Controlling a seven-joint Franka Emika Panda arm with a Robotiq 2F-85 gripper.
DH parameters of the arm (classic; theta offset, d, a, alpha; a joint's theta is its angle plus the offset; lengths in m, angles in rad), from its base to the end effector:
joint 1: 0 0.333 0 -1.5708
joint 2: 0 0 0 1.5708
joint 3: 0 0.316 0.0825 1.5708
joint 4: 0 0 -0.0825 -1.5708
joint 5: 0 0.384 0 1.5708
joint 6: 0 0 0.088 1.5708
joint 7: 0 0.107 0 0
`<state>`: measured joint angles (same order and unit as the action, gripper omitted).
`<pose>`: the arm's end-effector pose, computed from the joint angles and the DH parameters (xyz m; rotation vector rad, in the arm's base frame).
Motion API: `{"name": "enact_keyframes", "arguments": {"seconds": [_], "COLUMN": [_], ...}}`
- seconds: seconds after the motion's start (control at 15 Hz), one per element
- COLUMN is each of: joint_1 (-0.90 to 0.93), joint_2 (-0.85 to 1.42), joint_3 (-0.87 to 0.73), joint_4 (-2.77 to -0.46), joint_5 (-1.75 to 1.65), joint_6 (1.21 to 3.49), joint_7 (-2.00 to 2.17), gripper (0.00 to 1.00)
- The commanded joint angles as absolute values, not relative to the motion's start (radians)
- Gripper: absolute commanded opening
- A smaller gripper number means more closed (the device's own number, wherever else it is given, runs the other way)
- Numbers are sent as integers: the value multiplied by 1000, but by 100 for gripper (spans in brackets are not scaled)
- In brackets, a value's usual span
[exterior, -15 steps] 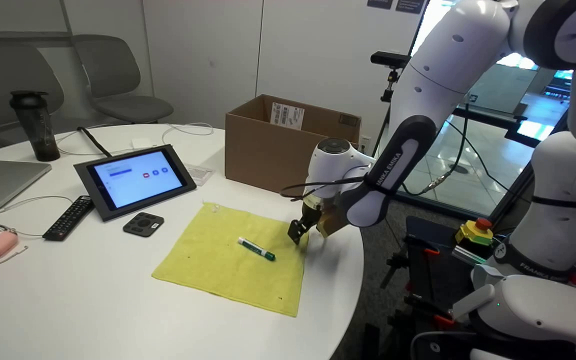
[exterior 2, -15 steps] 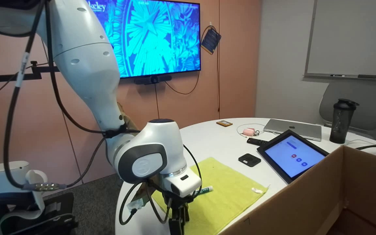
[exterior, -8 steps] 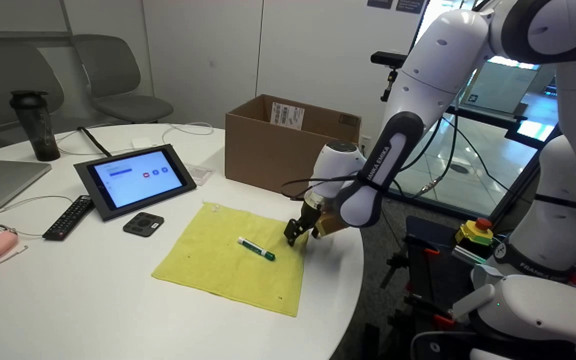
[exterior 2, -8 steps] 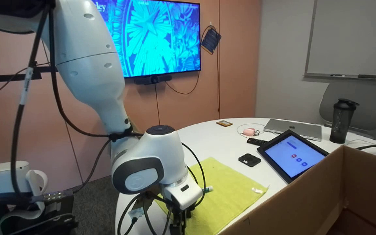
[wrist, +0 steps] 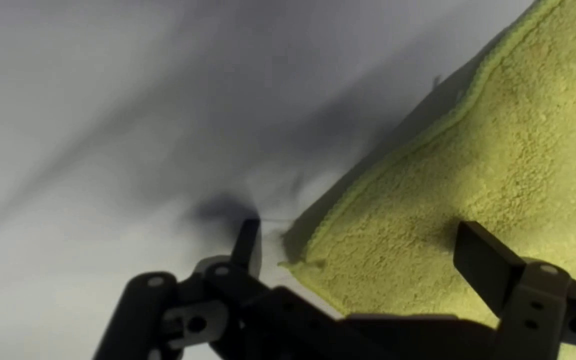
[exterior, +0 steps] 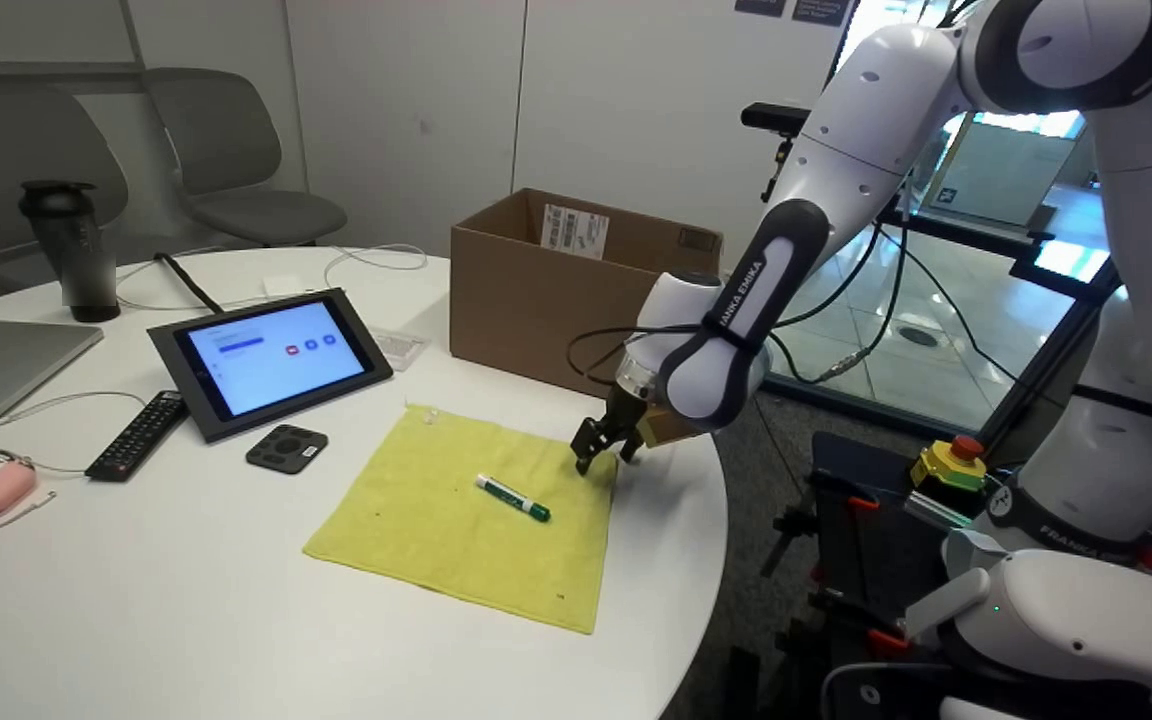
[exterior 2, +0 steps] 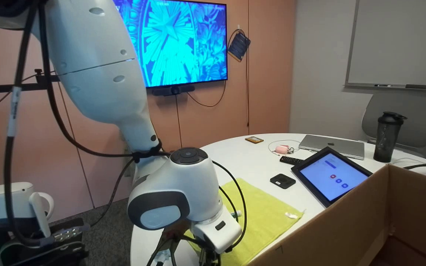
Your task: Put the black marker on the green towel, fold the towel twice and place it inside the box
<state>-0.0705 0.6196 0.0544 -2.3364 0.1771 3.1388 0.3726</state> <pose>0.5070 -0.0211 0.0907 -2.9254 0.8710 -0.2587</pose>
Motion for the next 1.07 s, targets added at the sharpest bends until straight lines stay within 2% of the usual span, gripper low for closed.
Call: {"name": "enact_keyframes", "arguments": {"seconds": [0.0, 0.13, 0.2, 0.27, 0.33, 0.4, 0.53, 0.73, 0.87, 0.93, 1.0], "joint_1": [-125, -124, -125, -122, -123, -122, -122, -118, -116, -114, -113], "joint_2": [639, 644, 645, 646, 645, 645, 643, 639, 634, 633, 631], "joint_3": [105, 105, 106, 104, 106, 106, 107, 110, 114, 116, 119], "joint_4": [-2319, -2317, -2317, -2316, -2316, -2316, -2318, -2318, -2319, -2320, -2321], "joint_5": [209, 208, 208, 208, 209, 209, 209, 210, 210, 208, 208], "joint_6": [3171, 3168, 3167, 3164, 3163, 3162, 3162, 3161, 3157, 3161, 3161], "joint_7": [301, 293, 289, 287, 285, 283, 279, 277, 275, 273, 271], "gripper": [100, 100, 96, 81, 75, 76, 66, 68, 66, 55, 49]}}
